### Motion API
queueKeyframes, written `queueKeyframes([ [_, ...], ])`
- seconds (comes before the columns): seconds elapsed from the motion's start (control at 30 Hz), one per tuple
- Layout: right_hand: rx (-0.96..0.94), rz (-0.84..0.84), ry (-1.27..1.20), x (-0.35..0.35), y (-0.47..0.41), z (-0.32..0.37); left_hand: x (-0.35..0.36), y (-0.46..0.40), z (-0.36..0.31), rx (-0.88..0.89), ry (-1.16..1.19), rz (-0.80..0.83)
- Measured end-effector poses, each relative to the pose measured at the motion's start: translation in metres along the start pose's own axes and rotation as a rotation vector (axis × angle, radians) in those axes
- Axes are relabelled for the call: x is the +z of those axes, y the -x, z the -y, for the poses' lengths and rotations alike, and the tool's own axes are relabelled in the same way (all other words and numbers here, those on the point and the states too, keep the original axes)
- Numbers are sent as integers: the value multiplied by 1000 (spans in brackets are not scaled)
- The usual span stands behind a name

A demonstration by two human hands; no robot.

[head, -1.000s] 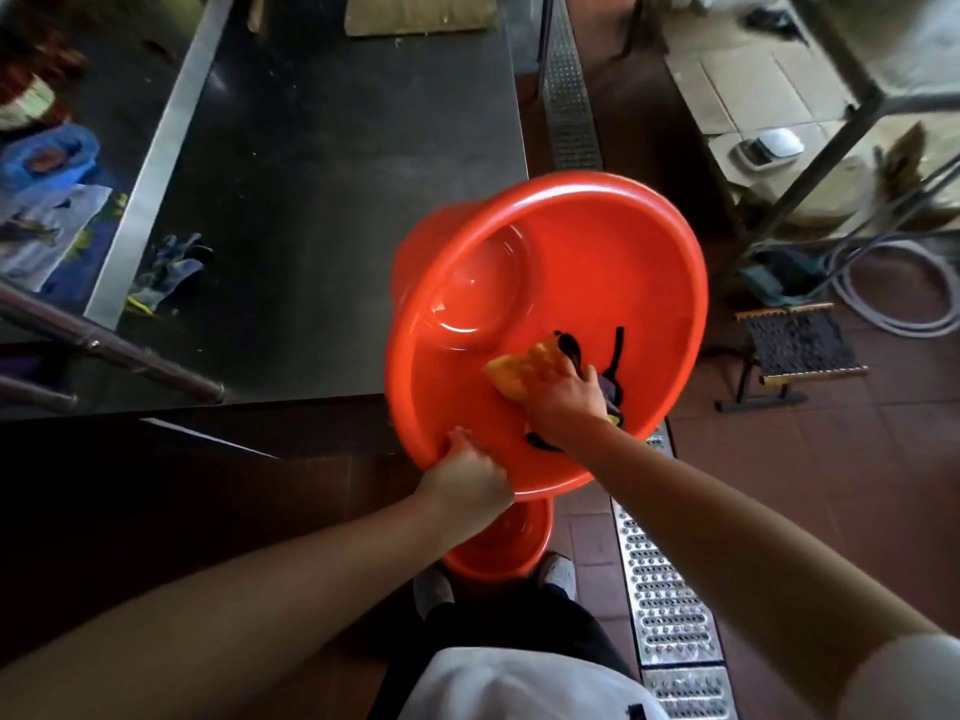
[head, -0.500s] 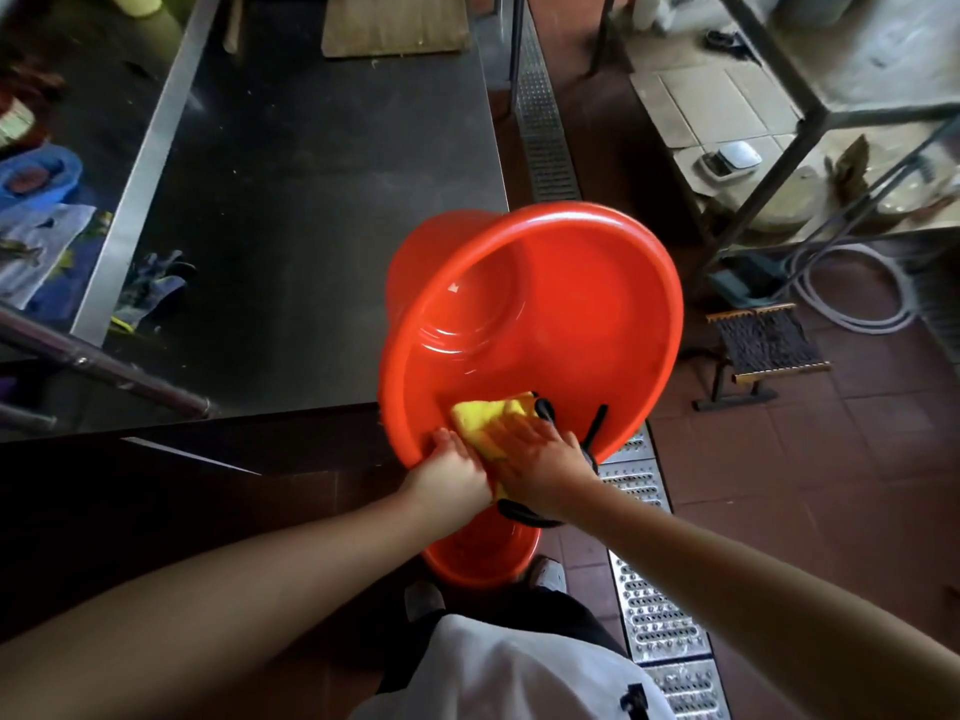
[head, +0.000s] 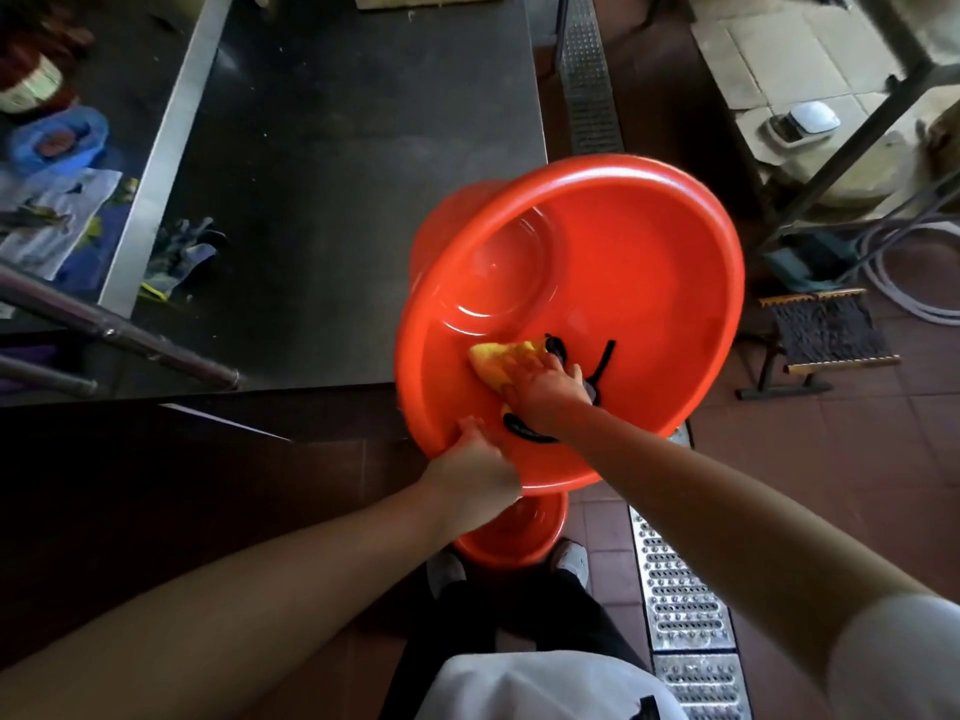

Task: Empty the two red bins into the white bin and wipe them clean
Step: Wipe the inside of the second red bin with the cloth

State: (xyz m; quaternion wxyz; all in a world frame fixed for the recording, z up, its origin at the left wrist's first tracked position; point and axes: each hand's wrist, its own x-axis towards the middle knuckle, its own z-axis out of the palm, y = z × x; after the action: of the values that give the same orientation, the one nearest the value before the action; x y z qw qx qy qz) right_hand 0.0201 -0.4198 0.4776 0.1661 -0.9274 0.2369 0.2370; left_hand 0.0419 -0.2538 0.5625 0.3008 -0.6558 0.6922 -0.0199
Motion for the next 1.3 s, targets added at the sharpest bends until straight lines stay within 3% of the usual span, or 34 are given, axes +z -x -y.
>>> queueKeyframes([
  [0.13,15,-3,39,1,-44,4,9,-5,-6,-62,-33,39],
  [0.33,47,-18,-111,7,-72,6,20,-3,-14,-22,-148,80],
  [0.63,-46,-58,3,9,15,-2,5,-1,-5,-17,-4,40],
  [0.9,15,-131,-64,20,107,-2,3,1,-3,-8,-19,62],
  [1.1,12,-117,-53,16,106,11,5,4,9,80,-98,88],
  [1.17,-13,-90,-63,13,94,11,7,7,11,14,-51,79],
  [1.3,-14,-21,-64,4,48,10,18,5,6,78,-67,67],
])
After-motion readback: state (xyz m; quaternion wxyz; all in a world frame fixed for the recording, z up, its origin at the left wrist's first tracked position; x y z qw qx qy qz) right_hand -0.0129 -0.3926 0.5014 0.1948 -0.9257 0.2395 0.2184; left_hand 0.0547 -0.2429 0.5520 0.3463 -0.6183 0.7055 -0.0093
